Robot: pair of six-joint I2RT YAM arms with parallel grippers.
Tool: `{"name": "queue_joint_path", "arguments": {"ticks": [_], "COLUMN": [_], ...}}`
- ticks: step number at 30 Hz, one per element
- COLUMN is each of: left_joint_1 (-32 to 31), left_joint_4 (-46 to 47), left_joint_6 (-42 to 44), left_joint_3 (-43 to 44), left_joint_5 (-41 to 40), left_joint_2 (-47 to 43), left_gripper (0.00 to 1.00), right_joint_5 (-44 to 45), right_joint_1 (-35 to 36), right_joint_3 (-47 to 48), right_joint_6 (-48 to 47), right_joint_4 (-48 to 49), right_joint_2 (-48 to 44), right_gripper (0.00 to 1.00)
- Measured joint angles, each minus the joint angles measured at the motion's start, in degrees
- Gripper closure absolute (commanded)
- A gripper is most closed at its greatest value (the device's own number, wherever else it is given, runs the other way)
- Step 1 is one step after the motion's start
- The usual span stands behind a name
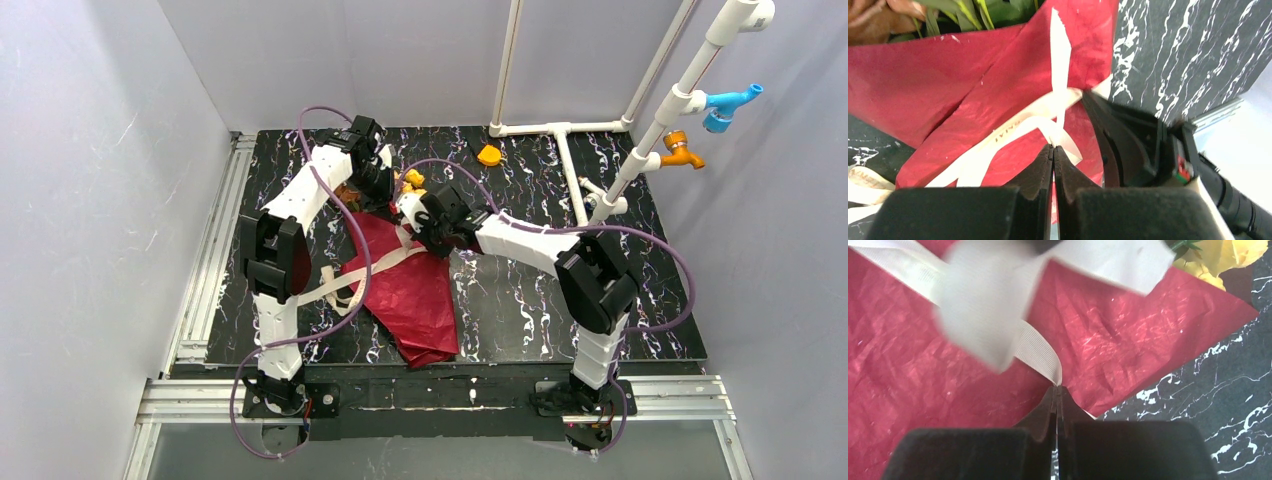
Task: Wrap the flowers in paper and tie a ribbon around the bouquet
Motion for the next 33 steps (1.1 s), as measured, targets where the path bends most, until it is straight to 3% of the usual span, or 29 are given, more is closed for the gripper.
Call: {"name": "queue_joint_path", "arguments": {"ticks": [9, 15, 26, 30, 33], "left_joint_1": [-1.0, -4.4, -7.5, -7.5, -6.9], "left_joint_4": [1.0, -0.4, -2.8, -5.7, -7.8], "left_joint_6": [0.3, 4.1, 9.8, 11.0, 11.6], "left_joint_3": [5.4, 7.6, 6.6, 6.8, 7.1], "left_joint_5": [-4.1, -6.2, 0.6, 4.5, 5.5], "left_joint_2": [6.3, 9.1, 9.1, 9.1, 9.1], "left_gripper": [1.0, 1.0, 1.0, 0.87, 0.64], "right_joint_5": [-2.9, -3.7, -1.9, -0.8, -0.4], "right_joint_1": [1.2, 1.4, 1.4, 1.4, 1.4], "right_joint_3": [-5.1, -5.6, -5.6, -5.6, -5.5], "right_joint_6": [-0.2, -0.2, 2.9, 4.7, 5.6], "right_joint_4": [2.0, 3.5, 5.1, 5.1, 5.0], "right_joint_2": [-10.4, -12.5, -10.4, -8.9, -8.8], "right_gripper": [0.99, 0.99, 0.99, 0.99, 0.99]}}
